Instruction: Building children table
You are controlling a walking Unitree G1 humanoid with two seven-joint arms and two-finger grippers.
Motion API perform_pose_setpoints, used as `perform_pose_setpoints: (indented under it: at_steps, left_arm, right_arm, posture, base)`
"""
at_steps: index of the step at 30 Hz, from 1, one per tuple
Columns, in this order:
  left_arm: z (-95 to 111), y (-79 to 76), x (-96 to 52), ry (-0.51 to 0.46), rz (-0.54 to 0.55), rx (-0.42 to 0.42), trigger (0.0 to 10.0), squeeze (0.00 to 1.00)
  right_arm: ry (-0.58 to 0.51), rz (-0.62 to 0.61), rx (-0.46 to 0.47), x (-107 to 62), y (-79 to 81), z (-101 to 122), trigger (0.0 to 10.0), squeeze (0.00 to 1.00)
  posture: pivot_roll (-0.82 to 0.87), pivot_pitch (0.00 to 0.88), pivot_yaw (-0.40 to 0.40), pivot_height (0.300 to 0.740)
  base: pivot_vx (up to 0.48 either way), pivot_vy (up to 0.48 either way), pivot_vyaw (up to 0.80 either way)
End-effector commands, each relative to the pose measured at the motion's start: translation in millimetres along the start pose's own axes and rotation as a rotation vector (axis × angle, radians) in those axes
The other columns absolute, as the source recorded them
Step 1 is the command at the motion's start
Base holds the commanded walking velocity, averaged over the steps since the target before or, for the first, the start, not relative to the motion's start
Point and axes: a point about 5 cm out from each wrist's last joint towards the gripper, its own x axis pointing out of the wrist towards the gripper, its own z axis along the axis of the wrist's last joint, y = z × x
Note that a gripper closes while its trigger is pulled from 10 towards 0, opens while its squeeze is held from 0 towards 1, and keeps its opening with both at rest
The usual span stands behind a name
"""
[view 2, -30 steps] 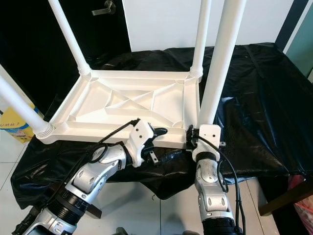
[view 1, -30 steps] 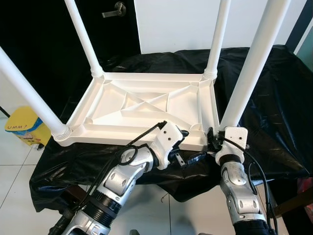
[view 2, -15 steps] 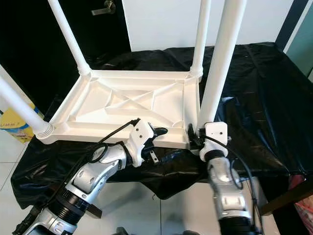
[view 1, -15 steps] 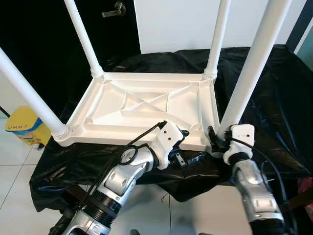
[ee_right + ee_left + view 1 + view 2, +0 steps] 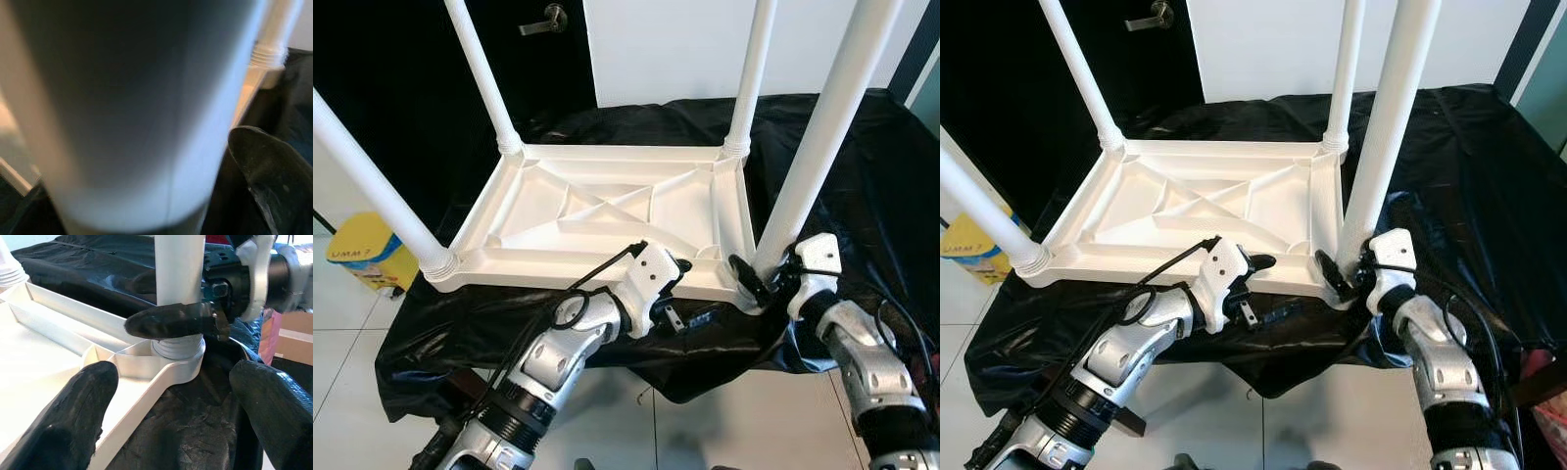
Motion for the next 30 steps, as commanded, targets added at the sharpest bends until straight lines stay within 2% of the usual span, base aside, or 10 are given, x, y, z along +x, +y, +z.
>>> perform_pose_setpoints:
  at_steps: [1, 3, 4, 5, 6, 7, 19, 21, 23, 30]
  left_arm:
    - [0, -2.6, 1.1, 0.008, -0.067, 0.012, 10.0, 0.0]
    - [0, -2.5, 1.5, 0.007, -0.067, 0.014, 10.0, 0.0]
    - [0, -2.7, 1.7, 0.006, -0.067, 0.014, 10.0, 0.0]
    - [1, -2.8, 1.8, 0.006, -0.067, 0.014, 10.0, 0.0]
    - [1, -2.8, 1.8, 0.006, -0.067, 0.014, 10.0, 0.0]
    - [0, -2.7, 1.5, 0.005, -0.065, 0.015, 10.0, 0.0]
    - [-1, -4.1, -0.1, 0.007, -0.056, 0.01, 10.0, 0.0]
    - [-1, -5.0, 0.3, 0.006, -0.058, 0.008, 10.0, 0.0]
    - [-2, -5.3, 0.5, 0.006, -0.059, 0.007, 10.0, 0.0]
    - [-3, -5.5, 1.4, 0.01, -0.065, 0.008, 10.0, 0.0]
  right_arm:
    - [-0.014, 0.041, -0.02, 6.6, 0.1, 5, 10.0, 0.0]
    - [-0.026, 0.073, -0.03, 11.0, 0.2, 8, 10.0, 0.0]
    - [-0.027, 0.09, -0.036, 12.6, 1.5, 9, 4.5, 0.0]
    - [-0.027, 0.103, -0.038, 13.6, 2.1, 9, 2.6, 0.0]
    - [-0.027, 0.103, -0.038, 13.6, 2.1, 9, 2.6, 0.0]
    - [-0.023, 0.113, -0.043, 13.4, 3.7, 8, 0.0, 0.0]
    - [0.028, 0.092, -0.025, -4.3, 4.7, -9, 0.0, 0.0]
    - [0.037, 0.035, -0.02, -8.6, 4.8, -12, 10.0, 0.0]
    - [0.039, 0.006, -0.017, -10.0, 4.7, -13, 10.0, 0.0]
    - [0.04, -0.247, -0.032, -13.8, 6.0, -14, 10.0, 0.0]
  posture:
    - [-0.17, 0.007, 0.057, 0.74]
    - [-0.17, 0.007, 0.057, 0.74]
    - [-0.17, 0.004, 0.052, 0.74]
    - [-0.17, 0.004, 0.052, 0.74]
    - [-0.17, 0.004, 0.052, 0.74]
    - [-0.16, 0.003, 0.047, 0.74]
    - [-0.16, 0.005, 0.036, 0.74]
    - [-0.17, 0.007, 0.034, 0.74]
    - [-0.17, 0.007, 0.034, 0.74]
    - [-0.17, 0.0, 0.045, 0.74]
  base:
    - [0.0, 0.0, 0.0]
    - [0.0, 0.0, 0.0]
    - [0.0, 0.0, 0.0]
    - [0.0, 0.0, 0.0]
    - [0.0, 0.0, 0.0]
    - [0.0, 0.0, 0.0]
    - [0.0, 0.0, 0.0]
    - [0.0, 0.0, 0.0]
    - [0.0, 0.0, 0.0]
    - [0.0, 0.0, 0.0]
